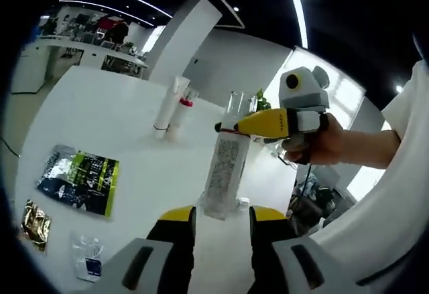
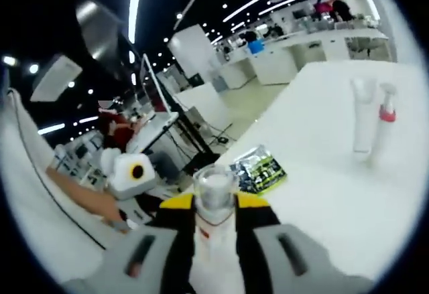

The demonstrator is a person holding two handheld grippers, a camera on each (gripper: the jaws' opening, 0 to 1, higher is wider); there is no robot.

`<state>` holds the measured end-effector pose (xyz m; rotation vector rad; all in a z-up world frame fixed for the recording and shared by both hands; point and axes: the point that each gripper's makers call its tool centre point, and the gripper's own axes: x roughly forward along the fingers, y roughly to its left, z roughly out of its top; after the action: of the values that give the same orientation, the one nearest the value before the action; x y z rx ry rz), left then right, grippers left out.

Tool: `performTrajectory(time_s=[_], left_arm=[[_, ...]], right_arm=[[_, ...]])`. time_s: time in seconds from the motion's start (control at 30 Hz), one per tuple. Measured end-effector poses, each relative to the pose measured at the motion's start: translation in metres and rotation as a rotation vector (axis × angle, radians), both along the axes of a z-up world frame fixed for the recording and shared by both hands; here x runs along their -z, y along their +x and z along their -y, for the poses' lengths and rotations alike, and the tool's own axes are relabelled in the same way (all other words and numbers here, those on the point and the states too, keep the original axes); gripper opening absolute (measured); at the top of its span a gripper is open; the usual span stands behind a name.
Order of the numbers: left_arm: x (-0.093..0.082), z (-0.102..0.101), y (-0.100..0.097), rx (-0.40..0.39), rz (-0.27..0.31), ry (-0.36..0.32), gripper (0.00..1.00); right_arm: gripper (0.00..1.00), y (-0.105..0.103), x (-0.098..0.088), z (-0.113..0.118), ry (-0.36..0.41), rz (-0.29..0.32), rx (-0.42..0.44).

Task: Arrange the skincare products in the storage area until every visible bottle or jar stands upright without overlapping.

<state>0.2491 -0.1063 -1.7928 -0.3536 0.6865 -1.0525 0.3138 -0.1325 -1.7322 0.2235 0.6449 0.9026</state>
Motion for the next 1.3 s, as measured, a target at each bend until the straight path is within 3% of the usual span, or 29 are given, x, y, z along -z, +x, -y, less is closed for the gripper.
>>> performTrajectory(time_s=[0.33, 0.4, 0.47, 0.6, 0.73, 0.9, 1.1, 1.3], left_arm=[[0.005, -0.028, 0.004, -0.061, -0.012, 0.009, 0.32], [0.006, -0.029, 0.004, -0.065, -0.012, 0.012, 0.32], [0.007, -0.029, 0.003, -0.066, -0.017, 0.013, 0.32], [0.005, -0.03, 0.001, -0.066, -0.02, 0.015, 0.32], [0.007, -0.031, -0.002, -0.065, -0.028, 0.022, 0.32], [0.008, -0.041, 0.0, -0.072, -0.024, 0.045, 0.32], [0.013, -0.055, 0.005, -0.111, -0.043, 0.071, 0.32], [0.015, -0.062, 0.008, -0.146, -0.053, 0.085, 0.32]], right_arm=[[0.2, 0.071, 0.017, 0.035, -0.194, 0.253, 0.086], [0.2, 0.077, 0.021, 0.038, -0.203, 0.248, 0.094], [0.2, 0.093, 0.027, 0.047, -0.243, 0.3, 0.104], [0.2, 0.11, 0.041, 0.061, -0.265, 0.279, 0.145], [0.2, 0.121, 0.053, 0.074, -0.324, 0.294, 0.161], [0.2, 0.133, 0.063, 0.087, -0.337, 0.289, 0.189], [0.2, 0.148, 0.068, 0.102, -0.318, 0.311, 0.242], [0.2, 0.157, 0.078, 0.112, -0.289, 0.289, 0.29]])
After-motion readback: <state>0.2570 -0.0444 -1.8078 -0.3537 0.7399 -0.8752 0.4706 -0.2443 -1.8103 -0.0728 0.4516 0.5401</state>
